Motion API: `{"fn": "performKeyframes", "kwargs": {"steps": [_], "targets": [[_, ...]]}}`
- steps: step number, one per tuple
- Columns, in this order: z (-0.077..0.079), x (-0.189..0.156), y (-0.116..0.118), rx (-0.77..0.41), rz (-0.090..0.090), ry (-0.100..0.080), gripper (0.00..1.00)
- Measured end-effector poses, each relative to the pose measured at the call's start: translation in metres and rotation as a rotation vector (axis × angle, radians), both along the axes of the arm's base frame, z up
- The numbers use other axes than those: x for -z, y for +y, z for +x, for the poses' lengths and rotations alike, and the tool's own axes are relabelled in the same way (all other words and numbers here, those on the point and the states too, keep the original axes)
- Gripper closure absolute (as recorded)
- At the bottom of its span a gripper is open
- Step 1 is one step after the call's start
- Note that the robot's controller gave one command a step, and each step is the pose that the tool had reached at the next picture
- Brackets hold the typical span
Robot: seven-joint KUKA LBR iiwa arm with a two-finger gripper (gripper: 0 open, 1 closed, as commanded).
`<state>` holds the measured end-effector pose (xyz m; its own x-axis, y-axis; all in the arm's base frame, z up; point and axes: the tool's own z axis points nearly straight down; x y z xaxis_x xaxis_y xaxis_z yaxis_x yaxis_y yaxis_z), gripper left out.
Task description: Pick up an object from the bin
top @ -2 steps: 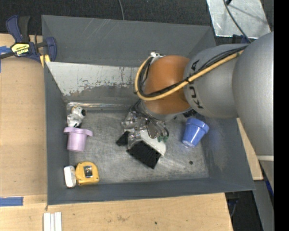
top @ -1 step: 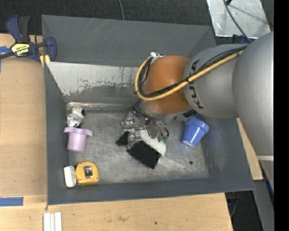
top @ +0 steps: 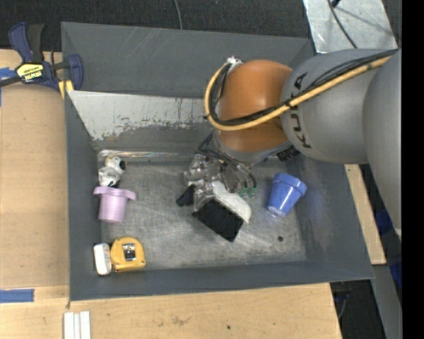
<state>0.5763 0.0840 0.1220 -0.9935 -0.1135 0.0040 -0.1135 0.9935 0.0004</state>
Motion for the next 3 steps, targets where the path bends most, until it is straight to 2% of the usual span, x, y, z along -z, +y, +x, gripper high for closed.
{"fn": "performKeyframes", "kwargs": {"steps": [1,2,3], "targets": [[-0.049,-0.070,-0.031,0.089,0.000,-0.004,1.00],[-0.049,-0.070,-0.031,0.089,0.000,-0.004,1.00],[-0.047,-0.173,-0.038,0.116,0.000,-0.004,1.00]]}}
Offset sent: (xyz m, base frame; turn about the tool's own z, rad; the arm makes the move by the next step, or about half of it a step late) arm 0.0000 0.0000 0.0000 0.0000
